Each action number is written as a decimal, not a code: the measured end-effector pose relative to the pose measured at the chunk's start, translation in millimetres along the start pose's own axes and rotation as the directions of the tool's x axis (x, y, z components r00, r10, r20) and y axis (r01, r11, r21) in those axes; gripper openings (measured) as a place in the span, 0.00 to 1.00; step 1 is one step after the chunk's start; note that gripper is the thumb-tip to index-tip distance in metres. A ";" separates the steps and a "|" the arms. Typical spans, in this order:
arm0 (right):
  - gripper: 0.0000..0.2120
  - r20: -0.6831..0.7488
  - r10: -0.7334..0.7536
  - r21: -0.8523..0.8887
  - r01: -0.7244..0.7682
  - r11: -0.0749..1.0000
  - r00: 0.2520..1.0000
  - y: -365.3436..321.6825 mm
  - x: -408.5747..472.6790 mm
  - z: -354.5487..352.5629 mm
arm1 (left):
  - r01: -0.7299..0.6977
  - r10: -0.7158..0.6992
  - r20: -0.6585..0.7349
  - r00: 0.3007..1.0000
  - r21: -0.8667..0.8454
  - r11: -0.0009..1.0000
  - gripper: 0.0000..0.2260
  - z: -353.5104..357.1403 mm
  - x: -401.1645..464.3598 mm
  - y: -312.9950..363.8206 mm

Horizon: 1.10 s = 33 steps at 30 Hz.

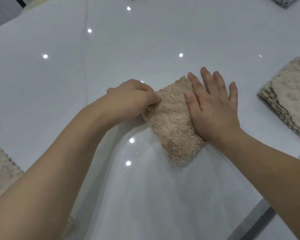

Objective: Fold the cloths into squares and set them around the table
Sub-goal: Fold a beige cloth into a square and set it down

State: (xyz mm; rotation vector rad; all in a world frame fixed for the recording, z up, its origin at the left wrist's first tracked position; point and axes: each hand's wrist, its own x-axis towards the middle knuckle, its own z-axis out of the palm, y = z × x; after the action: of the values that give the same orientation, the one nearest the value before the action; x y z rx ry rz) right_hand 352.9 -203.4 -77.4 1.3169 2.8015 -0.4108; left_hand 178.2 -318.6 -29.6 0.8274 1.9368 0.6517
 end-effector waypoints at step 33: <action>0.22 -0.063 -0.013 0.055 0.017 0.998 0.998 0.3 -2.4 0.5 | -0.403 0.593 -0.359 0.721 0.479 0.780 0.16 82.8 -87.7 -23.6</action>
State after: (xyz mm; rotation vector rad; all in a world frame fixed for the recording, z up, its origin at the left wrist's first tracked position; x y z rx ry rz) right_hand 354.6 -205.2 -77.6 1.3427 2.8726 -0.4589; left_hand 277.0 -391.3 -37.4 1.6079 2.3517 0.9049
